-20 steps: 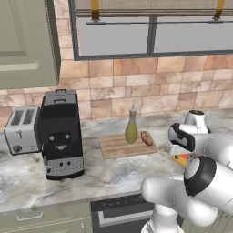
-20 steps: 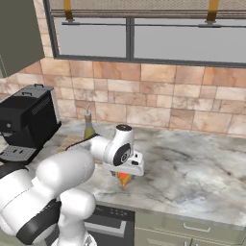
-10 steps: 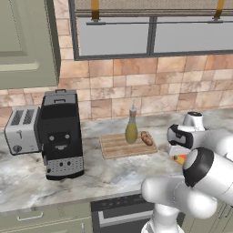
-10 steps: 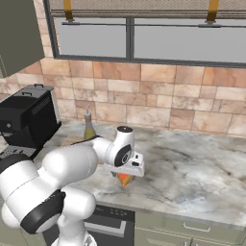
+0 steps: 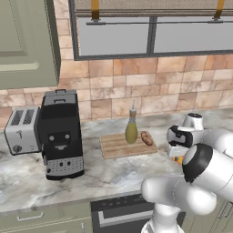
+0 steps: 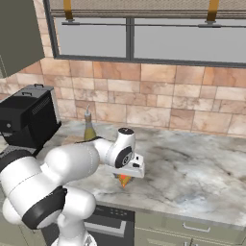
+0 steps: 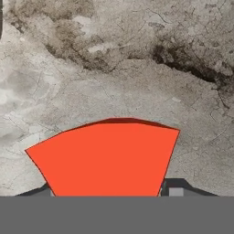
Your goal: Retrieve the reheated potato from the microwave, then place the potato, cheese, and condiment on the cutting board.
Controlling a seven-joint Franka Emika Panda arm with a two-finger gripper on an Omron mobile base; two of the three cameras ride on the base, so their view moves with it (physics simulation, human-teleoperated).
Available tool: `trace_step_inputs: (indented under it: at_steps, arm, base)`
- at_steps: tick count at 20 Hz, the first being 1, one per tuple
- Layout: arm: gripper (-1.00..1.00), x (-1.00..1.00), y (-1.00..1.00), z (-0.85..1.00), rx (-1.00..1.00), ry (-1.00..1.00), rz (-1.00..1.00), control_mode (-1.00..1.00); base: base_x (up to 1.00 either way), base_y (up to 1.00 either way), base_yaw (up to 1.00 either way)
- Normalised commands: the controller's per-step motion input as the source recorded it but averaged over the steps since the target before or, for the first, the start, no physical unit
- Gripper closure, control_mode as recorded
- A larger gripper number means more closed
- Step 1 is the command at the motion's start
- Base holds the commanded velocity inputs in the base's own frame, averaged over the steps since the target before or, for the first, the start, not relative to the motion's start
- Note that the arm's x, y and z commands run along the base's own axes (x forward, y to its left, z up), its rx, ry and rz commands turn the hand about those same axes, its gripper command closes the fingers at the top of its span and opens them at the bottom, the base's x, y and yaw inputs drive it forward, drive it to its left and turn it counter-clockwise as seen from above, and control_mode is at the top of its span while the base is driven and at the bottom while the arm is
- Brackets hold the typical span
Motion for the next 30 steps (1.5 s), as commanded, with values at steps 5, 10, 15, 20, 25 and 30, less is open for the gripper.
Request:
trace_step_inputs:
  at_steps: [5, 10, 15, 20, 25, 30]
  arm:
    - [1.00, -0.13, 0.00, 0.04, 0.05, -0.02, 0.08, -1.00]
    - [1.00, -0.31, 0.13, 0.10, 0.10, 0.00, 0.08, -1.00]
    - [1.00, -0.22, 0.38, 0.33, 0.00, 0.00, 0.13, -1.00]
    - [1.00, -0.05, 0.44, 0.48, 0.00, 0.00, 0.11, -1.00]
    - [1.00, -0.09, 0.39, 0.45, 0.00, -0.01, 0.08, -1.00]
    - [1.00, -0.10, 0.34, 0.37, 0.00, 0.00, 0.07, -1.00]
  base:
    - [0.00, 0.00, 0.00]
    - [0.00, 0.00, 0.00]
    - [0.00, 0.00, 0.00]
    - [0.00, 0.00, 0.00]
    - [0.00, 0.00, 0.00]
    - [0.00, 0.00, 0.00]
